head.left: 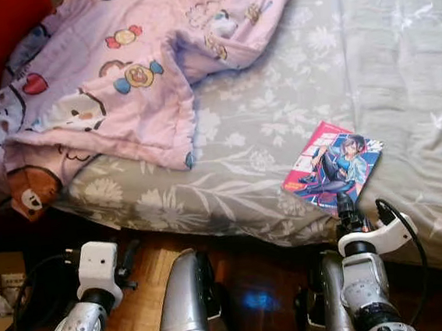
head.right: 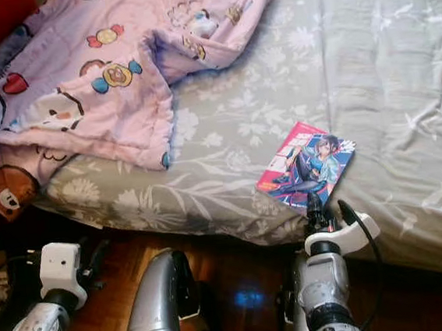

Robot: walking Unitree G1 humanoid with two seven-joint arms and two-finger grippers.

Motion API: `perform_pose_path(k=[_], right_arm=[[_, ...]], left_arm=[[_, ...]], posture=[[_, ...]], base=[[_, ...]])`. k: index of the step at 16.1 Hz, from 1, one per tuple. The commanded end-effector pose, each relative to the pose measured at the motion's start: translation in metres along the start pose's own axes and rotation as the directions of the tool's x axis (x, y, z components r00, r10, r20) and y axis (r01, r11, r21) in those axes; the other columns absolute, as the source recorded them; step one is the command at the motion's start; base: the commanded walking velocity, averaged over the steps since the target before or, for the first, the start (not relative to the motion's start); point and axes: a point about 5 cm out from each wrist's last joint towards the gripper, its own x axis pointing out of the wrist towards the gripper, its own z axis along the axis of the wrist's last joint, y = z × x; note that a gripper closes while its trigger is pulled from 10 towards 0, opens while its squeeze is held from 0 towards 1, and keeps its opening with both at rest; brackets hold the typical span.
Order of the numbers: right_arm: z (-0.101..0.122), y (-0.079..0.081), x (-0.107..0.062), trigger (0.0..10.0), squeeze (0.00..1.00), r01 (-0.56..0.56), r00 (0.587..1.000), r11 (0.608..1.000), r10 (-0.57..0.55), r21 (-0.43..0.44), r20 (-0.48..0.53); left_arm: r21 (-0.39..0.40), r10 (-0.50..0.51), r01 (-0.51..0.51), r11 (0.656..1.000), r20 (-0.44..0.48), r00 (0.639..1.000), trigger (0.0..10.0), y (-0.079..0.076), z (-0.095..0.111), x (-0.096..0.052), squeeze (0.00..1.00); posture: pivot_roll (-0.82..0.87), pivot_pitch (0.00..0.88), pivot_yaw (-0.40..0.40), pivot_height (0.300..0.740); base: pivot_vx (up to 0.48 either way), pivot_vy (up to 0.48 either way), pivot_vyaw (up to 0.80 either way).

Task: Clean up the room

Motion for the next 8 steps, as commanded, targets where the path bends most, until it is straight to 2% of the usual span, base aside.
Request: perform_pose_path(k=[1, 4, 8], right_arm=[[-0.0089, -0.0105, -0.0074, 10.0, 0.0, 0.054, 0.998, 0.998, -0.053, 0.022, -0.034], [-0.0105, -0.0122, -0.0063, 10.0, 0.0, 0.096, 0.995, 0.994, -0.094, 0.044, -0.044], [-0.0179, -0.0086, -0.0049, 10.0, 0.0, 0.085, 0.992, 0.995, -0.08, 0.047, -0.097]], left_arm=[[0.007, 0.011, -0.011, 1.0, -0.051, 0.999, 10.0, 0.0047, -0.0095, -0.0085, 0.0], [0.011, 0.014, -0.014, 1.0, -0.057, 0.998, 10.0, 0.0062, -0.0097, -0.0112, 0.0], [0.014, 0.012, -0.011, 1.0, -0.055, 0.998, 10.0, 0.0057, -0.0086, -0.0122, 0.0]], posture=[[0.27, 0.384, 0.098, 0.584], [0.27, 0.393, 0.102, 0.584], [0.28, 0.4, 0.107, 0.584]], base=[[0.0, 0.0, 0.0], [0.0, 0.0, 0.0], [0.0, 0.0, 0.0]])
